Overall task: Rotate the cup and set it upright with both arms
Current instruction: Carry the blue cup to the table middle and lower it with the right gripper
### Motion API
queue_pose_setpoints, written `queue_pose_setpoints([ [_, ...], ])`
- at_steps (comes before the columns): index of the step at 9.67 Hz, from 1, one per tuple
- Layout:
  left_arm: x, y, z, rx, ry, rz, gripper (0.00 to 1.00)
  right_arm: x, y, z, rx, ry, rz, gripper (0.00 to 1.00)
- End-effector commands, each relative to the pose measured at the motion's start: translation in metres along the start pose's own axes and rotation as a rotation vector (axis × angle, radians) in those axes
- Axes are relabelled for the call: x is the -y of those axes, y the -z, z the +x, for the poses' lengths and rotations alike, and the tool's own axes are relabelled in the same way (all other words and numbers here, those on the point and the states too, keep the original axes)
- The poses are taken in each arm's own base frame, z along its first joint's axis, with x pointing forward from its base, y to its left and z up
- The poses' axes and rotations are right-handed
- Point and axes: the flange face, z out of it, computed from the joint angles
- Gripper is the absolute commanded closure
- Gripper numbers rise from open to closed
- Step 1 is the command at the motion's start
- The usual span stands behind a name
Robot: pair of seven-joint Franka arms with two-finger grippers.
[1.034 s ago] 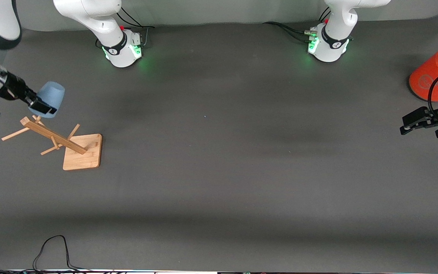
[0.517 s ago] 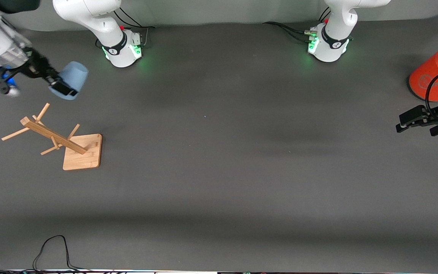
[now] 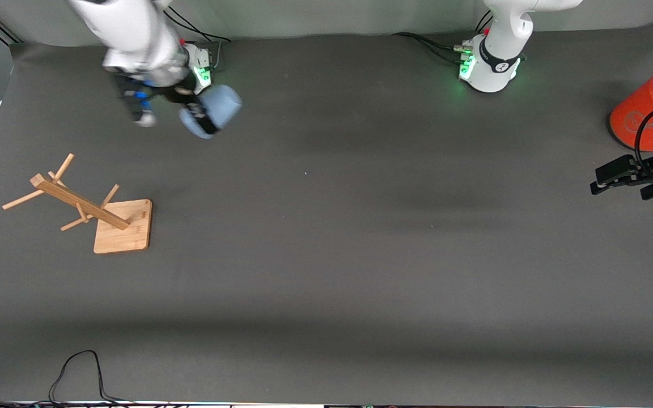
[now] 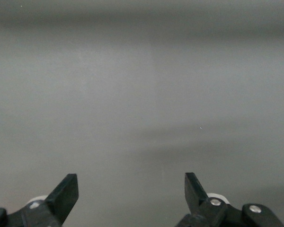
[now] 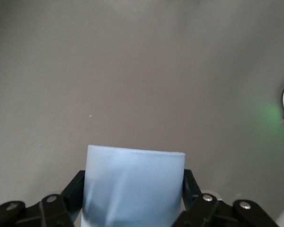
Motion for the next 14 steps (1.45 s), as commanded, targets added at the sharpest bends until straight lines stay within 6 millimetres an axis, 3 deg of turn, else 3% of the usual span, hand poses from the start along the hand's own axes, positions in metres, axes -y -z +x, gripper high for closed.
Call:
queue_pose_setpoints([
  [1,0.002,-0.010,0.003,0.023,-0.010,-0.008,0.00,0.082,-0.031,-0.073,-0.035,-0.133,-0.025,0.39],
  [2,0.003,-0.009,0.004,0.017,-0.010,-0.007,0.00,0.099,-0.052,-0.114,-0.058,-0.173,-0.030,0.39],
  [4,0.004,-0.012,0.004,0.028,-0.015,-0.006,0.00,0.124,-0.102,-0.176,-0.109,-0.258,-0.031,0.40],
  [7,0.004,-0.014,0.003,0.039,-0.016,-0.008,0.00,0.146,-0.190,-0.237,-0.178,-0.386,-0.023,0.41],
  [9,0.006,-0.022,0.008,0.042,-0.013,-0.006,0.00,0.148,-0.246,-0.258,-0.196,-0.441,-0.002,0.41],
  [11,0.004,-0.022,0.010,0.035,-0.016,-0.003,0.00,0.150,-0.294,-0.267,-0.219,-0.471,0.002,0.41],
  [14,0.003,-0.016,0.009,0.028,-0.020,-0.005,0.00,0.152,-0.324,-0.273,-0.243,-0.490,-0.001,0.41],
])
